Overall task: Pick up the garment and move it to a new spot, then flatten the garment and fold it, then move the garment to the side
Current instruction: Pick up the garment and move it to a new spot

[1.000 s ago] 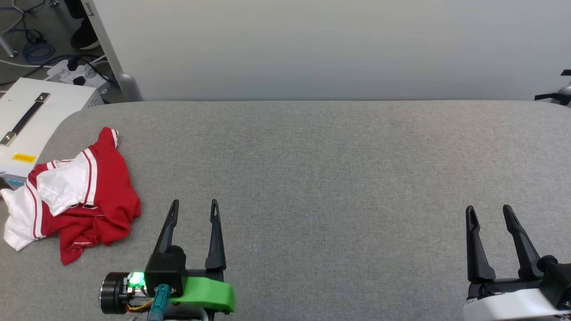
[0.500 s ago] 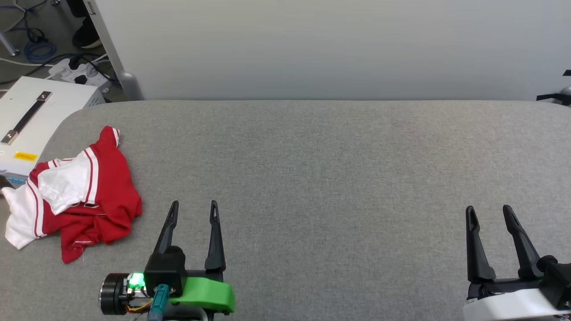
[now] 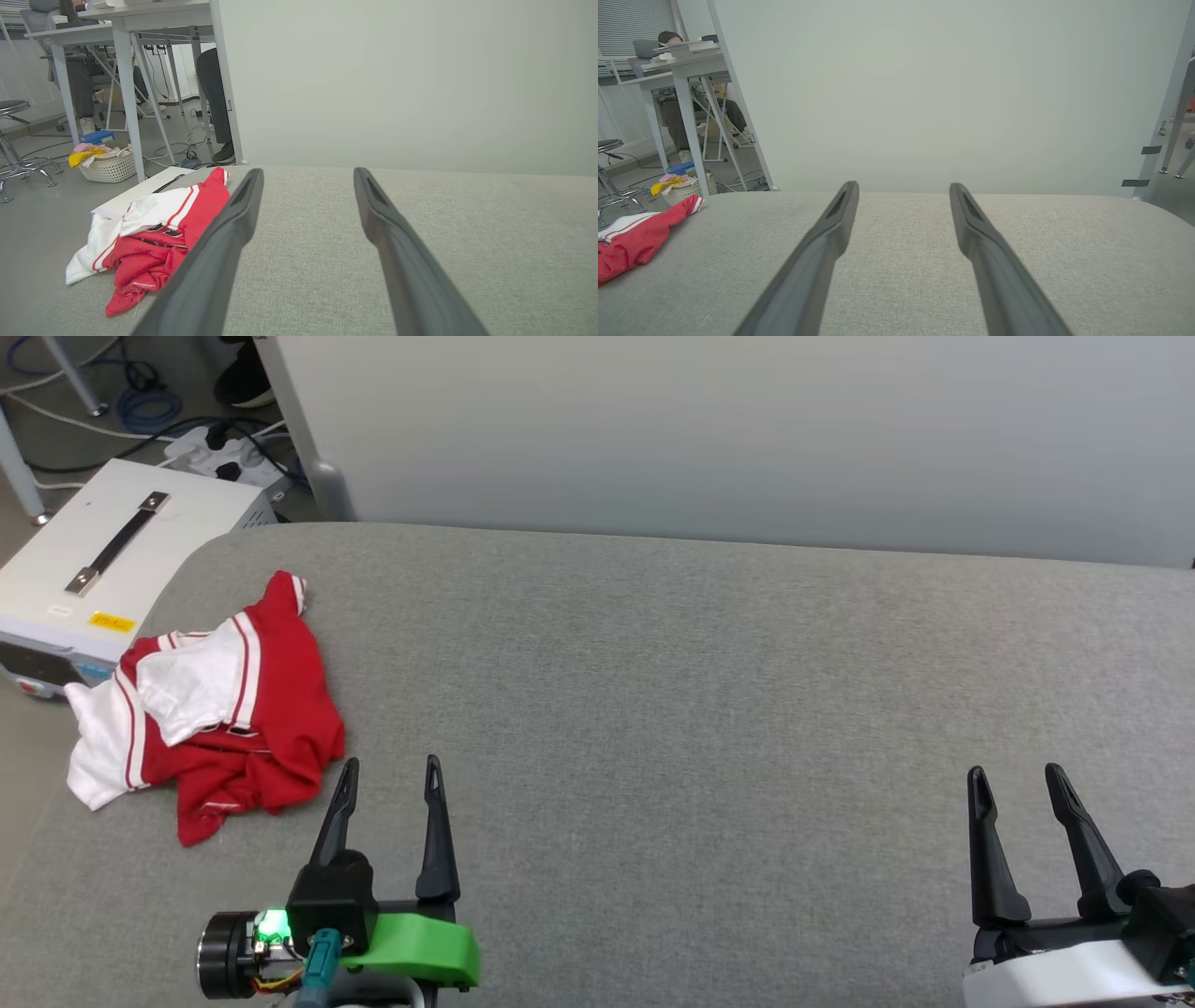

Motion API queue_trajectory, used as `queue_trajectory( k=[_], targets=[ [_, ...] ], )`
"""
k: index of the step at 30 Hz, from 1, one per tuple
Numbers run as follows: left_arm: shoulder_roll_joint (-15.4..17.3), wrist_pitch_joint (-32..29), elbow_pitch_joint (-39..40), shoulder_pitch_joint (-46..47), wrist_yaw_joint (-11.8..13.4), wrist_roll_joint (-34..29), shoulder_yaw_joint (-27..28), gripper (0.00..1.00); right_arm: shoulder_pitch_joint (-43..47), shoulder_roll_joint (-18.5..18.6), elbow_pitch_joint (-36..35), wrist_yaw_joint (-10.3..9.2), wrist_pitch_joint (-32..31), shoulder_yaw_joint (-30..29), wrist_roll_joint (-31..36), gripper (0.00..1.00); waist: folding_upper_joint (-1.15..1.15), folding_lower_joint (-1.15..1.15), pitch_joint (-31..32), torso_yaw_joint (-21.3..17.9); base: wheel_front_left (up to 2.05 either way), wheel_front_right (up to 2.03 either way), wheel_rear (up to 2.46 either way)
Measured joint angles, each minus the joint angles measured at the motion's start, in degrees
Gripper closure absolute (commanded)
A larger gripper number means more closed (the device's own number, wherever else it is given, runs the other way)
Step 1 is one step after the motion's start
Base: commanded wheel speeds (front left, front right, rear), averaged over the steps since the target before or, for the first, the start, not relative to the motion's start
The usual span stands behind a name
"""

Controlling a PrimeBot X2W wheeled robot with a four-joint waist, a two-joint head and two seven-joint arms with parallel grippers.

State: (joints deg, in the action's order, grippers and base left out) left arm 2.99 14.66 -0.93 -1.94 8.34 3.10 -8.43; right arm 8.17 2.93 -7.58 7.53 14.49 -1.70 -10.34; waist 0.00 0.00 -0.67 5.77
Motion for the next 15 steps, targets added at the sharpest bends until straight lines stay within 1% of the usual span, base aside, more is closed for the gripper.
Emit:
queue_trajectory(
  k=[8,15],
  targets=[
    [0.0,0.0,0.0,0.07,0.48,0.78,1.01,0.0,-0.02,-0.07,-0.23,0.0,0.09,0.52,0.26,0.0,0.0,0.0,-0.42,5.22,0.0,0.0,0.0],
    [0.0,0.0,-0.12,0.15,0.52,1.56,1.81,0.0,-0.05,-0.1,-0.26,0.0,0.16,0.9,0.57,0.0,0.0,0.0,-0.71,10.87,0.0,0.0,0.0]
  ],
)
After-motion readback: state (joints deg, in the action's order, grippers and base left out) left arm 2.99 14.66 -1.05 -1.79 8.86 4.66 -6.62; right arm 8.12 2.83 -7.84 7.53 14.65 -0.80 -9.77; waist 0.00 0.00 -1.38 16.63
